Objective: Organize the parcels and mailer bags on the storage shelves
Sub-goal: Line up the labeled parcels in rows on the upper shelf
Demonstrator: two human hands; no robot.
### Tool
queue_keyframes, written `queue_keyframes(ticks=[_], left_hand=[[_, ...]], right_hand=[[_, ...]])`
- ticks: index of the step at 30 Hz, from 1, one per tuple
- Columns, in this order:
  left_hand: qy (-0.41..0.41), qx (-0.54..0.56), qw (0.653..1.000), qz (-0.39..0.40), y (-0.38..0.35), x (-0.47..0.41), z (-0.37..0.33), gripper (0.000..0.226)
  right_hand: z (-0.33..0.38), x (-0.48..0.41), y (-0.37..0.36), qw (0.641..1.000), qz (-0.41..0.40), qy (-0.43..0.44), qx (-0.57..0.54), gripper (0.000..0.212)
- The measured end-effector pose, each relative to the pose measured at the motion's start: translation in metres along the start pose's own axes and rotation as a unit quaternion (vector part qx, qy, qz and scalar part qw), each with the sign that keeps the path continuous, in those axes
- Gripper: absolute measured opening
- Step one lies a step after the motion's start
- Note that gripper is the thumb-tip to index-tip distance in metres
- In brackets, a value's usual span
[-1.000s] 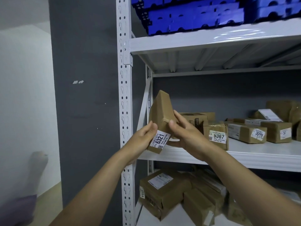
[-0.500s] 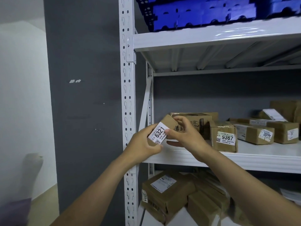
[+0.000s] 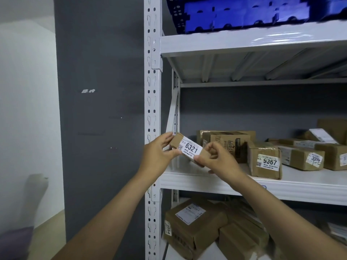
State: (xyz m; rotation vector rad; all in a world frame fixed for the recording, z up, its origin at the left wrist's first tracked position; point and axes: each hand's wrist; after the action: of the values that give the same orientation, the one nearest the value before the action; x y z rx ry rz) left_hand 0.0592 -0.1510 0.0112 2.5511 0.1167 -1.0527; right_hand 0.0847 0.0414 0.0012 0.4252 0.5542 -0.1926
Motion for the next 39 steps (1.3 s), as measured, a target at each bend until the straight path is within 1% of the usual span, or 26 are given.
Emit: queue_keyframes(ticks=[1,2,4,6,7,9,10,12,15,17,19,21,23,27,31,35,37,39], left_hand=[[-0.005,-0.002,1.000,0.016,0.000,-0.001,0.000,0.061],[-0.006,0.001,0.999,0.041,-0.001,-0.001,0.001,0.057],[-0.020,-0.011,0.996,0.091,-0.003,-0.002,0.003,0.053],[-0.049,-0.054,0.992,0.100,-0.003,-0.003,0.007,0.050],[-0.056,-0.065,0.992,0.095,-0.002,-0.005,0.009,0.050],[-0.055,-0.065,0.992,0.088,0.002,-0.007,0.012,0.051],[-0.058,-0.074,0.992,0.088,0.005,-0.009,0.015,0.053],[-0.081,-0.140,0.984,0.079,0.010,-0.010,0.021,0.057],[-0.123,-0.270,0.955,0.028,0.018,-0.012,0.034,0.065],[-0.117,-0.352,0.928,-0.011,0.024,-0.014,0.045,0.074],[-0.085,-0.402,0.911,-0.014,0.027,-0.015,0.054,0.087],[-0.059,-0.408,0.911,0.009,0.029,-0.016,0.061,0.098],[-0.041,-0.389,0.920,0.036,0.029,-0.016,0.064,0.104],[-0.036,-0.347,0.936,0.048,0.028,-0.015,0.066,0.106],[-0.046,-0.338,0.939,0.045,0.028,-0.015,0.066,0.104],[-0.053,-0.349,0.935,0.041,0.027,-0.013,0.060,0.098],[-0.067,-0.375,0.924,0.023,0.025,-0.013,0.055,0.093],[-0.102,-0.405,0.908,-0.002,0.021,-0.016,0.051,0.087]], right_hand=[[-0.003,-0.001,-0.003,0.999,0.001,0.010,0.037,0.031],[-0.005,-0.003,-0.007,0.999,0.007,0.016,0.043,0.032],[-0.006,-0.005,-0.018,0.999,0.027,0.017,0.003,0.034],[-0.002,-0.007,-0.028,0.999,0.034,0.028,-0.016,0.037],[0.000,-0.008,-0.033,0.999,0.032,0.043,-0.003,0.044],[0.000,-0.014,-0.039,0.995,0.035,0.085,0.045,0.068],[-0.001,-0.017,-0.042,0.992,0.041,0.098,0.072,0.074],[0.000,-0.025,-0.046,0.985,0.058,0.103,0.124,0.070],[0.001,-0.038,-0.051,0.984,0.060,0.099,0.133,0.056],[0.002,-0.045,-0.055,0.985,0.061,0.109,0.123,0.050],[0.002,-0.049,-0.061,0.984,0.068,0.121,0.113,0.047],[0.001,-0.052,-0.070,0.985,0.074,0.120,0.100,0.046],[0.000,-0.055,-0.078,0.986,0.074,0.116,0.097,0.047],[-0.003,-0.063,-0.089,0.986,0.058,0.113,0.110,0.046],[-0.004,-0.065,-0.092,0.987,0.060,0.102,0.108,0.047],[-0.001,-0.058,-0.087,0.986,0.064,0.096,0.123,0.059],[0.004,-0.052,-0.077,0.983,0.056,0.098,0.144,0.066],[0.008,-0.046,-0.061,0.976,0.047,0.100,0.188,0.068]])
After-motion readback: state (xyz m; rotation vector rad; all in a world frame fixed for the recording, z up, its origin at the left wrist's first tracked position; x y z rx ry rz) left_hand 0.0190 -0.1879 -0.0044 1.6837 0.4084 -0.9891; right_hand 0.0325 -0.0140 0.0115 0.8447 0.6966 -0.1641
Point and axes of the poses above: each hand's wrist, its own x-axis away from the middle knuckle, its own y-axis out of the back of the hand, z = x × y, and after that the axes turned 6 degrees about -x, right-handed
